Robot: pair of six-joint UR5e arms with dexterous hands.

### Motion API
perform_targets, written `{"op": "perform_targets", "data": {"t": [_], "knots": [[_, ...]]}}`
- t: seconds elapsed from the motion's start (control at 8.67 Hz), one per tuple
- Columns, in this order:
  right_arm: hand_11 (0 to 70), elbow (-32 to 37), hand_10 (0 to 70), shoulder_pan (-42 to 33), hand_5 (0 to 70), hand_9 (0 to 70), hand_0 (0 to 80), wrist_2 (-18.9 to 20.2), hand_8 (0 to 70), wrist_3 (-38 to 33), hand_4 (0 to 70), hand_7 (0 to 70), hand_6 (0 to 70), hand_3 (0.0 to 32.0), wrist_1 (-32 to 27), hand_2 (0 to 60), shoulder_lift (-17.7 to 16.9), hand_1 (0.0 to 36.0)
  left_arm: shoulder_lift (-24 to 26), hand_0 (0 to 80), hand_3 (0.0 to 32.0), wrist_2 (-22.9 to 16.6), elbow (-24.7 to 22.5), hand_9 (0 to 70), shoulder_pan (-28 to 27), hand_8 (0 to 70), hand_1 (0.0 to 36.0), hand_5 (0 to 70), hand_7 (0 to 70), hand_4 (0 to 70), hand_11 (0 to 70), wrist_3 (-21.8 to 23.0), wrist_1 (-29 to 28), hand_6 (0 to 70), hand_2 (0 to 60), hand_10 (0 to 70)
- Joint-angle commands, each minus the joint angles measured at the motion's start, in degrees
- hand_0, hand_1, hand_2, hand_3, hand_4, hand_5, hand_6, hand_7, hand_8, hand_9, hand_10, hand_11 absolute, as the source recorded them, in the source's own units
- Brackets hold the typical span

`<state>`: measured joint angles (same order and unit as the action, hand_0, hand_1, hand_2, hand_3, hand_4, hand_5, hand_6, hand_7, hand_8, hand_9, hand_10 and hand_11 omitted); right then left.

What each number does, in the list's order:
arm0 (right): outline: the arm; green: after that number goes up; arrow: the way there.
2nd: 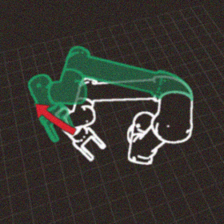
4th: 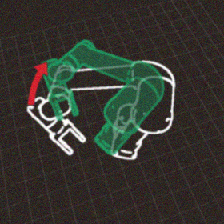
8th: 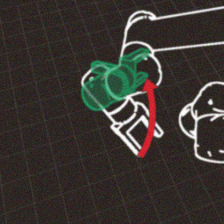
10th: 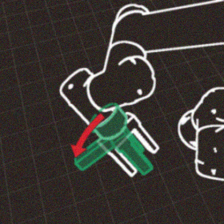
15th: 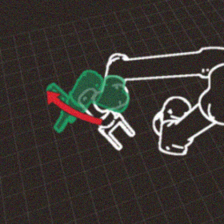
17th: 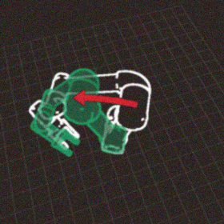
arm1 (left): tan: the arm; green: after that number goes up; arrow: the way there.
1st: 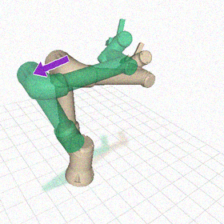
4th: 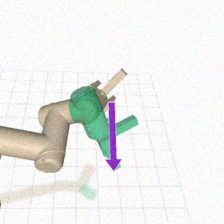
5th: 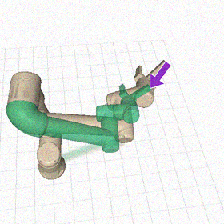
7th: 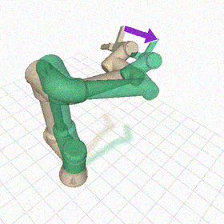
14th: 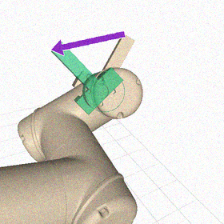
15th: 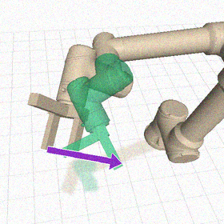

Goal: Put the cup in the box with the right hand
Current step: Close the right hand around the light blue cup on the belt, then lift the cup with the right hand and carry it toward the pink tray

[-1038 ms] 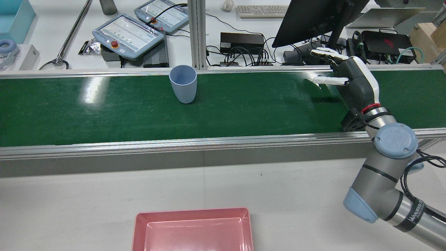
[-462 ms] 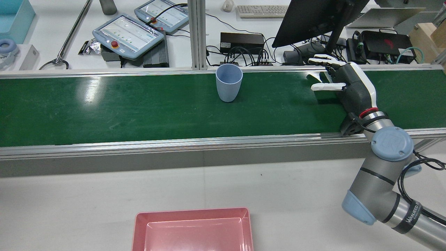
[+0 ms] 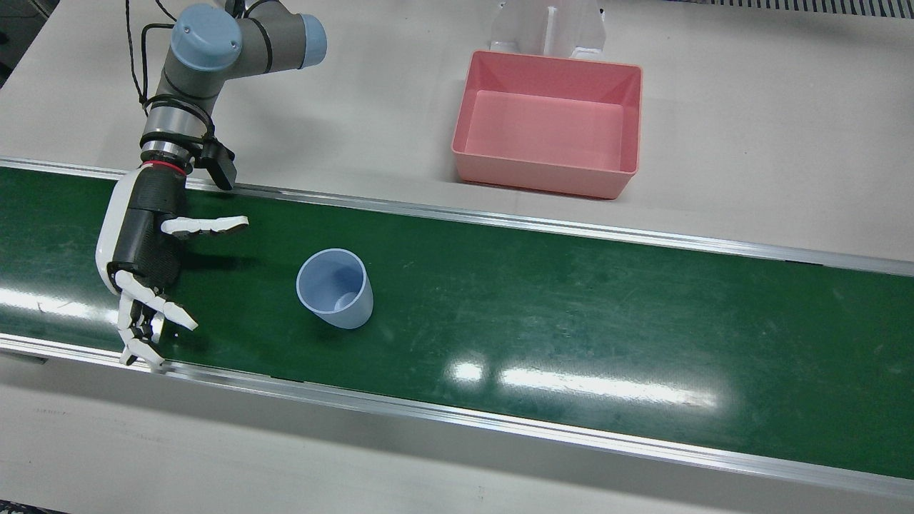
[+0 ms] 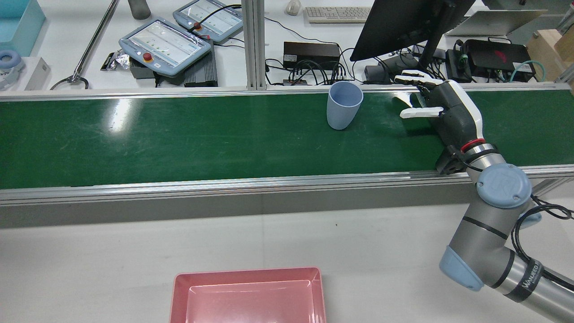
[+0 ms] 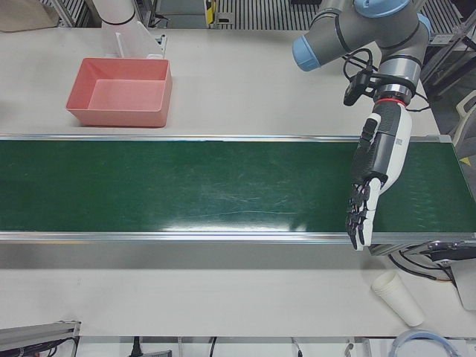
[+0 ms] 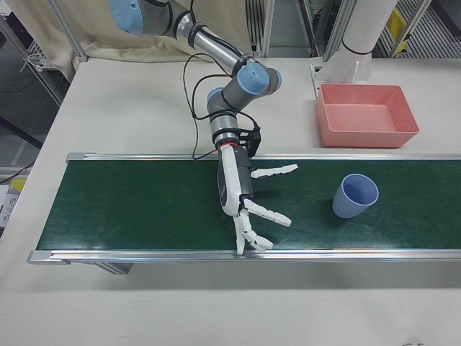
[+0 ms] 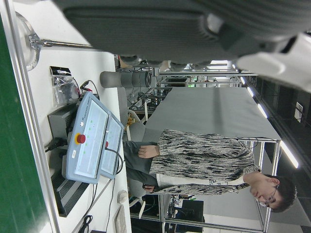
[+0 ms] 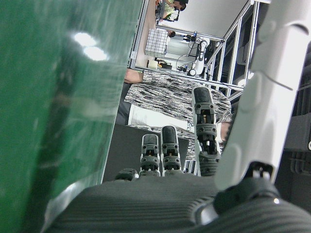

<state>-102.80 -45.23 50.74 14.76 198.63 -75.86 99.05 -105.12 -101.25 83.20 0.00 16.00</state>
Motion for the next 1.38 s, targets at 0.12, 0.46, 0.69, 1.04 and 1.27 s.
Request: {"op": "perform_targets", "data": {"t": [0.12, 0.46, 0.69, 1.04, 1.27], "knots": [[0.6, -0.12, 0.0, 0.05, 6.1, 18.7, 57.5, 0.06, 11.0, 0.09, 27.9, 31.4, 7.6, 0.0, 0.00, 0.0, 0.09, 12.4, 0.00, 0.0, 0.0, 0.00, 0.00, 0.0, -0.06, 0.0, 0.0, 0.0, 0.0, 0.0, 0.0, 0.00, 0.00, 0.0, 0.0, 0.0], [1.7, -0.38, 0.2, 0.05, 6.3, 22.1, 56.6, -0.03, 12.9, 0.00, 29.4, 37.4, 8.9, 0.0, 0.70, 4.3, 0.27, 15.4, 0.00, 0.0, 0.0, 0.00, 0.00, 0.0, -0.06, 0.0, 0.0, 0.0, 0.0, 0.0, 0.0, 0.00, 0.00, 0.0, 0.0, 0.0], [45.4, -2.22, 31.2, -0.74, 12.6, 70.0, 51.9, -0.55, 48.8, 0.00, 70.0, 70.0, 36.9, 0.0, 5.60, 60.0, 0.53, 35.9, 0.00, 0.0, 0.0, 0.00, 0.00, 0.0, -0.06, 0.0, 0.0, 0.0, 0.0, 0.0, 0.0, 0.00, 0.00, 0.0, 0.0, 0.0], [70.0, -6.60, 61.6, -2.84, 16.7, 70.0, 51.7, -0.73, 70.0, 0.44, 70.0, 70.0, 45.0, 0.0, 7.30, 60.0, -0.25, 35.8, 0.00, 0.0, 0.0, 0.00, 0.00, 0.0, 0.03, 0.0, 0.0, 0.0, 0.0, 0.0, 0.0, 0.00, 0.00, 0.0, 0.0, 0.0], [70.0, -16.23, 60.5, -0.67, 16.4, 70.0, 51.1, -0.73, 70.0, 3.14, 70.0, 70.0, 44.4, 0.0, 12.53, 60.0, -0.26, 33.8, 0.00, 0.0, 0.0, 0.00, -0.09, 0.0, 0.03, 0.0, 0.0, 0.0, 0.0, 0.0, 0.0, 0.00, 0.00, 0.0, 0.0, 0.0]]}}
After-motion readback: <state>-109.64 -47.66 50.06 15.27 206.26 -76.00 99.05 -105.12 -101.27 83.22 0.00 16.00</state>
